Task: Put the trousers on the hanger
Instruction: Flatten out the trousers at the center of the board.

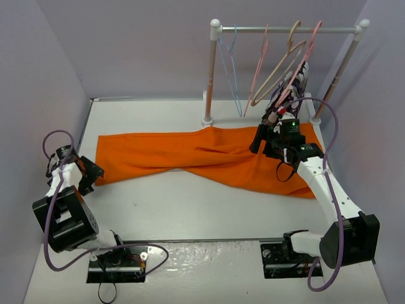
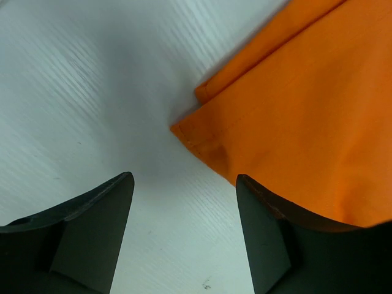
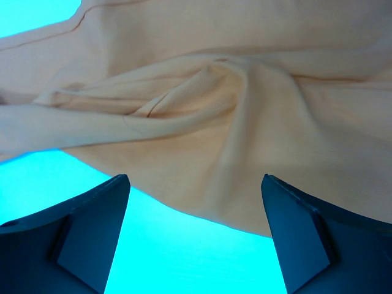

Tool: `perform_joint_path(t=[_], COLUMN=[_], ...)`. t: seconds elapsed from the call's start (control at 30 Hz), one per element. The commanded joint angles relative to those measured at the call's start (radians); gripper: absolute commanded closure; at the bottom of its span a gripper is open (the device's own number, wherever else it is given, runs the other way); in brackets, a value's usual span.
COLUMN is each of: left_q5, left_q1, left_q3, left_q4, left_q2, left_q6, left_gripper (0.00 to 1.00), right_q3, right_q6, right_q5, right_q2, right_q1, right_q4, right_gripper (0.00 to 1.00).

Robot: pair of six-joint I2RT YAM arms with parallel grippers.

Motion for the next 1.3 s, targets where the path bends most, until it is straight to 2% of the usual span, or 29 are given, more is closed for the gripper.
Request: perform_joint_path(t=[0.0,0.17,0.3,0.57,0.67,0.8,0.83,1.27], left_q5=[0.079,0.064,0.077,0.067,0.063,0.064,0.065,0.026], left_q1=[0.010,0.009,0.009,0.009,0.010,0.010,0.008,-0.011], left_q3=[0.013,0.003,-0.014,-0.014,-0.022,0.001,0.015,0.374], left_q4=[0.160,0.174,0.248,0.234,0.215,0.179,0.164,-0.221], left_q2=[-0.004,0.075,0.110,0.130,0.123,0.103,0.095,-0.032], left_q6=[-0.067,-0.077,-0.082,-0.073,-0.060,-0.063,-0.064,-0.034], left_gripper=[0.39,0.41,0.43,0.54,0.69,0.96,0.99,1.00], right_q3=[-0.009,-0.017,-0.028,-0.025,-0.021,-0.017,-0.017,-0.007], right_q6=[-0.012,-0.019,-0.024,-0.025,-0.024,-0.022,-0.020,-0.005], right_q5=[-0.067,-0.060,-0.055,-0.047,-0.044,-0.037,-0.035,0.012], right_q2=[-0.042,-0.053,-0.060,-0.047,-0.042,-0.036,-0.036,-0.020], right_q1=[0.009,0.017,0.017,0.017,0.017,0.016,0.014,0.014], right_q4=[0.021,0.022,0.022,0.022,0.022,0.022,0.022,-0.001], right_gripper=[0.14,0.14,0.14,0.14,0.14,0.14,0.14,0.14])
